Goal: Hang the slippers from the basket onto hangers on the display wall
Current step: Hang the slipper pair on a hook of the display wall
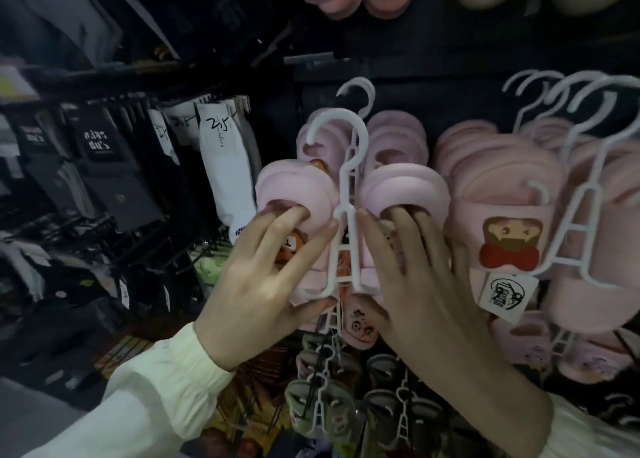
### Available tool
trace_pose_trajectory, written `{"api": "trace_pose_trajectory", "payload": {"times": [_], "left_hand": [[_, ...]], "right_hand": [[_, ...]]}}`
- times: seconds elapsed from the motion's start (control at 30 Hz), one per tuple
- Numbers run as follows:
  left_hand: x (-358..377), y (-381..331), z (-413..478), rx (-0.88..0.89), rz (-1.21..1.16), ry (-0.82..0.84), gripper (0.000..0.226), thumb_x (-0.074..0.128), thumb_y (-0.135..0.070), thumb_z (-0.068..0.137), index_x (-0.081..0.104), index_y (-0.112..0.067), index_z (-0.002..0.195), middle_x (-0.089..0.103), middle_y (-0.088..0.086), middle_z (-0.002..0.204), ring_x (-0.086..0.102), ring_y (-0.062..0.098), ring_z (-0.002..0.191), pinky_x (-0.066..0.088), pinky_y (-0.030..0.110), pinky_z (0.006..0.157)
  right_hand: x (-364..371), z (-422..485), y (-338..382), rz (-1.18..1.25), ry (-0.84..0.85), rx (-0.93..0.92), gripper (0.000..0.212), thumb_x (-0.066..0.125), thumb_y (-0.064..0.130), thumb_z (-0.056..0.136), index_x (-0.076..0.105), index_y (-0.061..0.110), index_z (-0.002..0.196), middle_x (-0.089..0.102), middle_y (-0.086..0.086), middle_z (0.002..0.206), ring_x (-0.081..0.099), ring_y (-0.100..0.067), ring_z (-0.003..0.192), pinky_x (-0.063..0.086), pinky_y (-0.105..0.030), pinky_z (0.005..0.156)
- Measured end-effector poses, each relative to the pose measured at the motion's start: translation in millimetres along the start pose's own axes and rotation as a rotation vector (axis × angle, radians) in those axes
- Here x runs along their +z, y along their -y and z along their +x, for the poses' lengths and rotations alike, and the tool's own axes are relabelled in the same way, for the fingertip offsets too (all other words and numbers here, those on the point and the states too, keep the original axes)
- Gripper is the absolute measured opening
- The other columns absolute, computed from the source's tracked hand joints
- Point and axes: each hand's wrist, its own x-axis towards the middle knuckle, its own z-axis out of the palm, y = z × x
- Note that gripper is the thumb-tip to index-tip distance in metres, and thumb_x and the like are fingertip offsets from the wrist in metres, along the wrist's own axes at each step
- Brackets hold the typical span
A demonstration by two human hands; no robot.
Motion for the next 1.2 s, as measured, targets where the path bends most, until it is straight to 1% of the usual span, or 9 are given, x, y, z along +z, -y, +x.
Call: {"api": "trace_pose_trajectory", "payload": {"times": [0.13, 0.27, 0.4, 0.53, 0.63, 0.73, 0.83, 1.03, 1.2], "left_hand": [[-4.4, 5.3, 6.2, 0.031, -0.027, -0.099, 0.07, 0.072, -0.05, 0.088, 0.051, -0.01, 0.141, 0.042, 0.018, 0.131, 0.049, 0.042, 0.116, 0.042, 0.051, 0.106], [-6.3, 13.8, 13.2, 0.034, -0.028, -0.096, 0.072, 0.072, -0.053, 0.087, 0.053, -0.008, 0.141, 0.043, 0.019, 0.132, 0.05, 0.041, 0.117, 0.043, 0.051, 0.106], [2.1, 27.3, 19.0, 0.026, -0.038, -0.053, 0.081, 0.079, -0.052, 0.079, 0.054, -0.007, 0.141, 0.045, 0.021, 0.132, 0.052, 0.041, 0.114, 0.046, 0.051, 0.1], [16.0, 40.9, 20.7, 0.031, -0.043, 0.015, 0.083, 0.076, -0.054, 0.078, 0.049, -0.011, 0.143, 0.048, 0.022, 0.134, 0.052, 0.041, 0.113, 0.046, 0.049, 0.097], [29.0, 49.7, 22.1, 0.028, -0.03, 0.051, 0.084, 0.075, -0.054, 0.079, 0.046, -0.011, 0.145, 0.047, 0.022, 0.135, 0.053, 0.044, 0.113, 0.046, 0.052, 0.094], [40.7, 55.2, 26.6, 0.007, -0.036, 0.072, 0.086, 0.08, -0.05, 0.077, 0.048, -0.009, 0.145, 0.047, 0.022, 0.136, 0.051, 0.044, 0.116, 0.044, 0.053, 0.096], [50.2, 55.4, 33.8, -0.017, -0.031, 0.096, 0.089, 0.079, -0.05, 0.075, 0.046, -0.009, 0.146, 0.044, 0.018, 0.138, 0.048, 0.04, 0.119, 0.042, 0.049, 0.101], [74.7, 53.1, 47.5, -0.064, -0.01, 0.123, 0.095, 0.08, -0.051, 0.071, 0.041, -0.01, 0.148, 0.041, 0.017, 0.141, 0.043, 0.038, 0.124, 0.035, 0.046, 0.109], [91.3, 55.3, 49.8, -0.086, 0.011, 0.133, 0.093, 0.077, -0.05, 0.076, 0.037, -0.008, 0.149, 0.039, 0.021, 0.144, 0.042, 0.042, 0.127, 0.035, 0.051, 0.112]], "right_hand": [[-3.6, -0.5, 6.5, -0.062, -0.098, 0.015, 0.087, 0.067, 0.043, 0.088, 0.021, 0.017, 0.158, 0.037, -0.017, 0.147, 0.038, -0.041, 0.134, 0.034, -0.057, 0.095], [-6.2, 6.5, 12.4, -0.077, -0.143, 0.032, 0.087, 0.065, 0.041, 0.086, 0.022, 0.015, 0.157, 0.035, -0.018, 0.146, 0.037, -0.04, 0.131, 0.031, -0.057, 0.095], [-3.8, 19.8, 17.4, -0.085, -0.092, 0.069, 0.081, 0.057, 0.039, 0.086, 0.024, 0.014, 0.156, 0.036, -0.017, 0.146, 0.035, -0.039, 0.133, 0.031, -0.057, 0.099], [10.0, 30.4, 17.1, -0.106, -0.019, 0.077, 0.081, 0.055, 0.04, 0.086, 0.025, 0.01, 0.155, 0.039, -0.018, 0.145, 0.04, -0.038, 0.13, 0.034, -0.057, 0.1], [24.8, 37.4, 14.2, -0.12, -0.027, 0.082, 0.084, 0.058, 0.041, 0.088, 0.022, 0.007, 0.156, 0.041, -0.018, 0.145, 0.043, -0.036, 0.127, 0.035, -0.053, 0.103], [38.2, 45.2, 11.8, -0.093, -0.059, 0.102, 0.091, 0.066, 0.034, 0.085, 0.019, 0.002, 0.156, 0.043, -0.02, 0.147, 0.044, -0.037, 0.129, 0.038, -0.054, 0.107], [48.2, 54.4, 8.5, -0.086, -0.067, 0.118, 0.091, 0.073, 0.021, 0.082, 0.022, -0.001, 0.154, 0.044, -0.022, 0.145, 0.043, -0.04, 0.131, 0.041, -0.053, 0.107], [61.4, 71.2, -3.5, -0.121, 0.026, 0.14, 0.085, 0.06, 0.018, 0.087, 0.014, -0.001, 0.155, 0.039, -0.023, 0.143, 0.041, -0.039, 0.127, 0.037, -0.052, 0.108], [71.8, 80.8, -9.9, -0.101, 0.078, 0.149, 0.088, 0.058, 0.022, 0.087, 0.009, 0.001, 0.157, 0.031, -0.023, 0.151, 0.031, -0.04, 0.138, 0.03, -0.05, 0.114]]}}
